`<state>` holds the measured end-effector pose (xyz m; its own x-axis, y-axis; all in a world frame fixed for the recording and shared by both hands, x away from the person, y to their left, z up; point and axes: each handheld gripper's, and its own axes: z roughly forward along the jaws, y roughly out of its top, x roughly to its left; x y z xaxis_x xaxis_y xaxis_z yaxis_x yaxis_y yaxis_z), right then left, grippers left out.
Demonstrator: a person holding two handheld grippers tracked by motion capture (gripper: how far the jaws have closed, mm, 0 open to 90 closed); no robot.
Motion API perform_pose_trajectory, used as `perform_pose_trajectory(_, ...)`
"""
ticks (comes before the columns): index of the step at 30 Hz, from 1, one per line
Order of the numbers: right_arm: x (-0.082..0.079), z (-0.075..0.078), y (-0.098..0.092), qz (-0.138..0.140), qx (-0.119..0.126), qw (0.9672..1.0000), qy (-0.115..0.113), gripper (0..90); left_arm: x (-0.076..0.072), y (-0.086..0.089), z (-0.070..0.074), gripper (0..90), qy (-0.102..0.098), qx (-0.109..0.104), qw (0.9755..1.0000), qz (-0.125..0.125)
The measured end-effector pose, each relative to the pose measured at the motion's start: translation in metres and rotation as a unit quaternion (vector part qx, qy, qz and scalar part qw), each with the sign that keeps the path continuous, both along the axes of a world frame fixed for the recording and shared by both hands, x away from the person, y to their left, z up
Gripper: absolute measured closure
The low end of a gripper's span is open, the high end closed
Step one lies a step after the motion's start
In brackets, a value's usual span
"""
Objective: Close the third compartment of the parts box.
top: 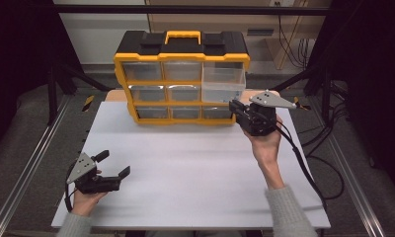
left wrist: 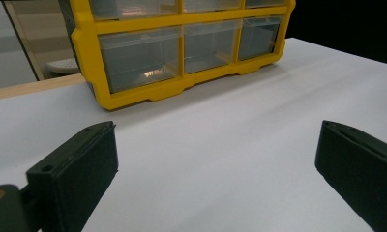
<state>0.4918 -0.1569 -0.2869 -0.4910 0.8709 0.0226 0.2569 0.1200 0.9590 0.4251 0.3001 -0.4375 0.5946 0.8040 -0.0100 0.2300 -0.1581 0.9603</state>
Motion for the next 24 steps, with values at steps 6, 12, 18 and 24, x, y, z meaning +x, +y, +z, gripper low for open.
perform_pose_trajectory(6, 0.012, -0.001, 0.008, -0.004, -0.005, 1.0, 0.005, 90.0, 0.0, 0.0, 0.0, 1.1, 0.001, 0.0, 1.0, 0.0)
perform_pose_trajectory(12, 0.023, -0.001, 0.013, -0.013, -0.007, 0.9998, 0.009, 90.0, 0.0, 0.0, -0.001, 1.2, 0.001, 0.0, 1.0, 0.0)
perform_pose_trajectory(18, 0.031, 0.0, 0.018, -0.022, -0.01, 0.9997, 0.007, 90.0, 0.0, 0.001, -0.001, 1.1, 0.001, -0.001, 1.0, 0.0)
perform_pose_trajectory(24, 0.036, -0.001, 0.022, -0.022, -0.011, 0.9997, 0.004, 90.0, 0.0, 0.001, -0.001, 1.2, 0.001, -0.001, 1.0, 0.0)
